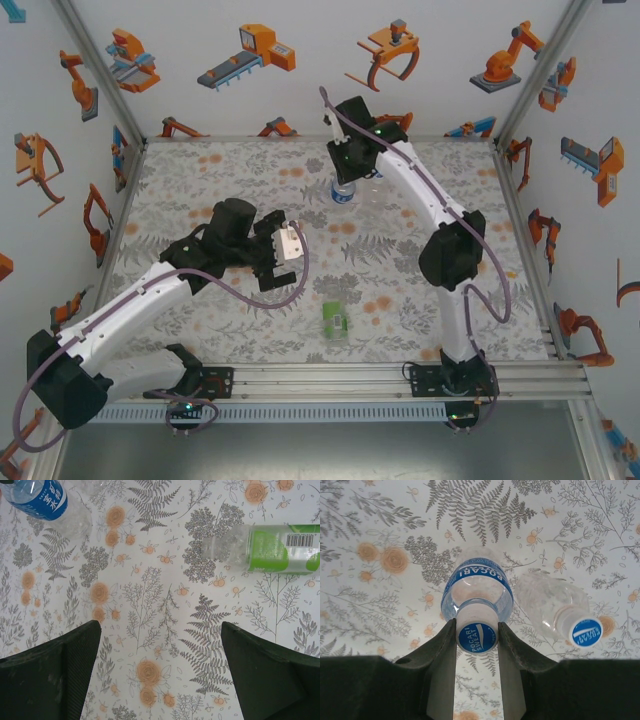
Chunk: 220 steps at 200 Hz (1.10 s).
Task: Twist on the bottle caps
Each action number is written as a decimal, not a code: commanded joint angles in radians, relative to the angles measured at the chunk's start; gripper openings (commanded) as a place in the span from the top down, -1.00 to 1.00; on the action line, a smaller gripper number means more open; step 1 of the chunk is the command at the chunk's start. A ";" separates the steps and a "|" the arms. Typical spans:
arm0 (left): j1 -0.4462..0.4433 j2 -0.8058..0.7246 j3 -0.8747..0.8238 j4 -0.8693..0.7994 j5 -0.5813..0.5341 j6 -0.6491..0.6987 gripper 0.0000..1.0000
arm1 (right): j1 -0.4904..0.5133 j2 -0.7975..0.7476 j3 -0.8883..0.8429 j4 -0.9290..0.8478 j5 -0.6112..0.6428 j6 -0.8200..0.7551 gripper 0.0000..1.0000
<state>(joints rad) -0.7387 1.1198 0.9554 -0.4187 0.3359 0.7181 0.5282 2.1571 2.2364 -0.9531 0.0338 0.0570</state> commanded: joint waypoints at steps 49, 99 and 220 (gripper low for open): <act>0.004 0.015 0.001 -0.005 0.015 -0.004 -0.94 | -0.025 0.087 0.086 -0.073 0.020 -0.046 0.44; 0.003 0.018 0.005 -0.006 0.012 -0.006 -0.94 | -0.025 0.109 0.087 -0.064 0.017 -0.046 0.02; 0.020 0.140 0.178 -0.030 -0.191 -0.402 -0.94 | -0.025 -0.115 0.015 -0.018 0.037 -0.007 -0.52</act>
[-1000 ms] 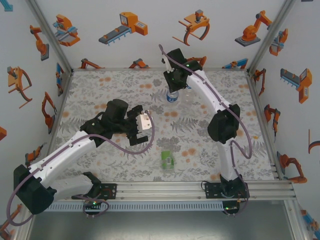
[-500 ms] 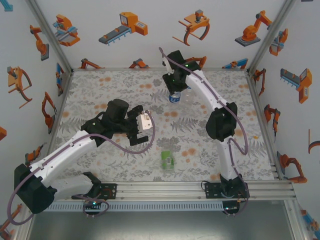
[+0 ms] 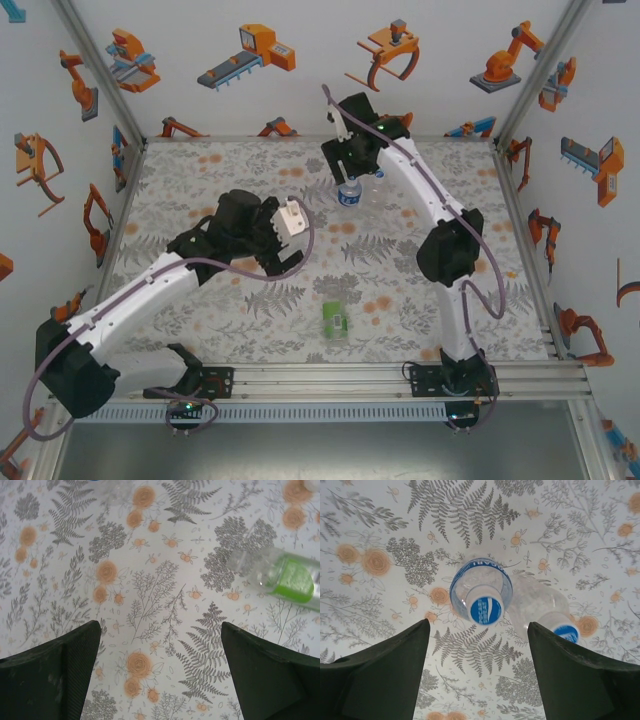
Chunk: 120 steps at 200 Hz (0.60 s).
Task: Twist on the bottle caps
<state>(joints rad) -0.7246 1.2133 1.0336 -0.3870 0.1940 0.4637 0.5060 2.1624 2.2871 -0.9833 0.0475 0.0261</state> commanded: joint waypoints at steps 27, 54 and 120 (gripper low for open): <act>0.007 0.093 0.184 -0.132 0.000 -0.234 -0.94 | -0.003 -0.248 -0.191 0.050 0.025 0.071 -0.61; 0.005 0.114 0.207 -0.135 0.065 -0.354 -0.94 | -0.003 -0.422 -0.429 0.146 0.007 0.114 -0.66; -0.085 0.149 0.219 -0.115 -0.092 -0.881 -0.94 | -0.004 -0.682 -0.748 0.196 0.040 0.169 -0.74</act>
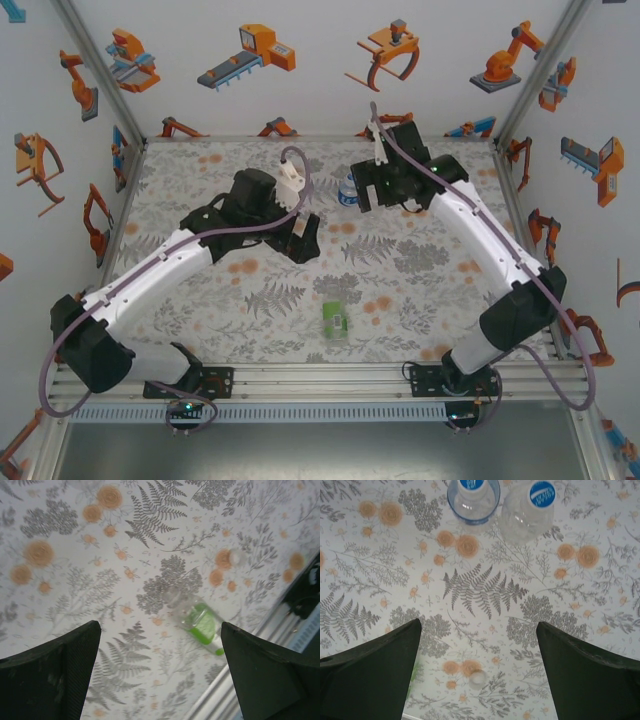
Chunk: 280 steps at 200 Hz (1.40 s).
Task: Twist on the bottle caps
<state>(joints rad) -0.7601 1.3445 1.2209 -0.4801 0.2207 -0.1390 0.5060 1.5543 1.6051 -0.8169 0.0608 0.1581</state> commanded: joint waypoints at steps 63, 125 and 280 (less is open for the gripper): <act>-0.314 0.172 0.143 -0.266 -0.567 -0.570 -0.94 | -0.004 -0.271 -0.299 0.051 0.096 0.080 -0.98; -0.464 0.295 0.182 -0.365 -0.599 -0.822 -0.94 | -0.006 -0.499 -0.531 0.158 0.144 0.068 -0.99; -0.559 0.506 0.185 -0.399 -0.570 -1.160 -0.79 | -0.006 -0.742 -0.691 0.194 0.172 0.042 -0.99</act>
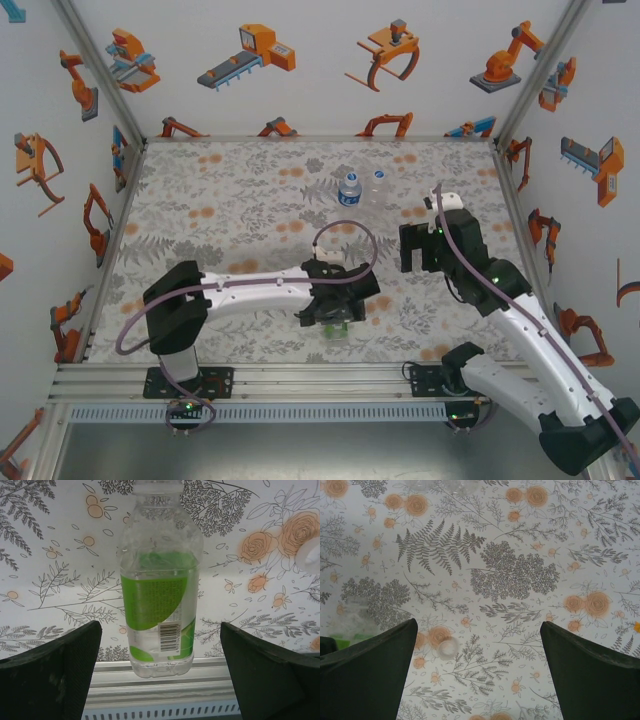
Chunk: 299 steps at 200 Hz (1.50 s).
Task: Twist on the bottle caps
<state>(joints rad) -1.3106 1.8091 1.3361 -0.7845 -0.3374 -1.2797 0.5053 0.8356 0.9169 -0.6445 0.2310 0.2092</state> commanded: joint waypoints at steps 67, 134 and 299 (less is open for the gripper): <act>0.012 0.085 0.006 -0.027 0.047 -0.047 -0.59 | -0.005 -0.038 -0.013 0.023 -0.009 -0.002 -0.99; 0.017 0.165 0.043 -0.019 0.097 -0.029 -0.41 | -0.005 -0.041 -0.014 0.028 -0.011 -0.002 -0.99; 0.026 0.053 -0.082 0.104 0.063 0.025 0.69 | -0.005 -0.076 -0.043 0.084 -0.022 -0.010 -0.99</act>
<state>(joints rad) -1.2922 1.9240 1.3094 -0.7269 -0.2398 -1.2892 0.5053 0.7784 0.8928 -0.6113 0.2249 0.2089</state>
